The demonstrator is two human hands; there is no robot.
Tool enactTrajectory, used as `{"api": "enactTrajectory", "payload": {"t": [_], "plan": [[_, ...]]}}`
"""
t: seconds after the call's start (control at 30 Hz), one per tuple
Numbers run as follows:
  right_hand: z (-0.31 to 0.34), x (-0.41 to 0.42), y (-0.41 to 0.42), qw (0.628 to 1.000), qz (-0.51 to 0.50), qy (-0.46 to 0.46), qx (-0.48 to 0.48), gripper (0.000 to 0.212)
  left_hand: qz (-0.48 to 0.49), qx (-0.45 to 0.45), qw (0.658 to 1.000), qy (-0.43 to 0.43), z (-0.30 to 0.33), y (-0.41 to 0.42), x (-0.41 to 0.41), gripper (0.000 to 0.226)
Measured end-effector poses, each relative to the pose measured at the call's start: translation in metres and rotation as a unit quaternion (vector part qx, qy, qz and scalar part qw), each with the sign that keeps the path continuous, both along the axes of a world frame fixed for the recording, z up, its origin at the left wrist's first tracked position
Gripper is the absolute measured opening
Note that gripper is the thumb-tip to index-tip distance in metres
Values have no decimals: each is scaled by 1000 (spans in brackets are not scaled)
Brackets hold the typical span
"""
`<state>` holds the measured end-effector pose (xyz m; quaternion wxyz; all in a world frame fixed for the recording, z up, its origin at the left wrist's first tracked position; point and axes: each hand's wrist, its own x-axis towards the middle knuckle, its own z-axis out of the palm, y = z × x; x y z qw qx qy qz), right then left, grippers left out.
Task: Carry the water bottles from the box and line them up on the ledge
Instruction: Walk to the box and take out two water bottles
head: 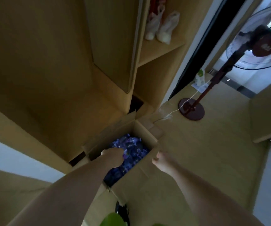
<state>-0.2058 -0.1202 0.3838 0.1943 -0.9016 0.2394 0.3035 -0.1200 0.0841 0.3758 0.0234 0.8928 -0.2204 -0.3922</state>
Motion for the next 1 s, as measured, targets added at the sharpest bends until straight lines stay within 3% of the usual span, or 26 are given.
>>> {"api": "enactTrajectory", "payload": {"t": [0.2, 0.47, 0.57, 0.7, 0.8, 1.0], "plan": [[-32, 56, 0, 998, 60, 12, 21, 38, 108, -2, 993, 49, -29, 8, 21, 34], [-92, 116, -11, 981, 166, 81, 59, 33, 267, 7, 960, 84, -73, -3, 28, 33], [-116, 141, -16, 969, 215, 92, 82, 22, 340, 14, 936, 89, -92, -15, 34, 32], [-157, 167, -24, 954, 257, 110, 106, 29, 423, 37, 901, 94, -130, -53, 50, 32], [-193, 179, -31, 942, 294, 112, 118, 19, 467, 35, 878, 101, -165, -87, 55, 26], [-270, 187, -47, 932, 313, 146, 106, 30, 556, 10, 818, 147, -241, -133, 38, 28]]}}
